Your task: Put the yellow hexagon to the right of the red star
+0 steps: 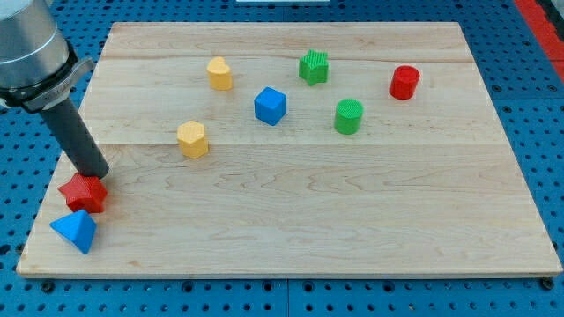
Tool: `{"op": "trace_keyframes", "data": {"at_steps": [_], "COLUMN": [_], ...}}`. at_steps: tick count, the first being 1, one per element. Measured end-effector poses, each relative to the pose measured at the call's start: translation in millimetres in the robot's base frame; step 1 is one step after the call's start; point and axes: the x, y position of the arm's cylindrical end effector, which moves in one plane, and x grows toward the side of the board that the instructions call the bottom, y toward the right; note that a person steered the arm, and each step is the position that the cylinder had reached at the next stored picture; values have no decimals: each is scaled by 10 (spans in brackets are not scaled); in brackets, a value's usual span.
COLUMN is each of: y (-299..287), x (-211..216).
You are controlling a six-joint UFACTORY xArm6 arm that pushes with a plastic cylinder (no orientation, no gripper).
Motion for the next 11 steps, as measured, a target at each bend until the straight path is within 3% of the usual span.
{"op": "trace_keyframes", "data": {"at_steps": [1,2,3,4,6,7,9,11], "y": [-28,-6,729,1614,845,787,1489,1339], "x": [-147,-700,-964,-971,-776,-523,-495,-107]}}
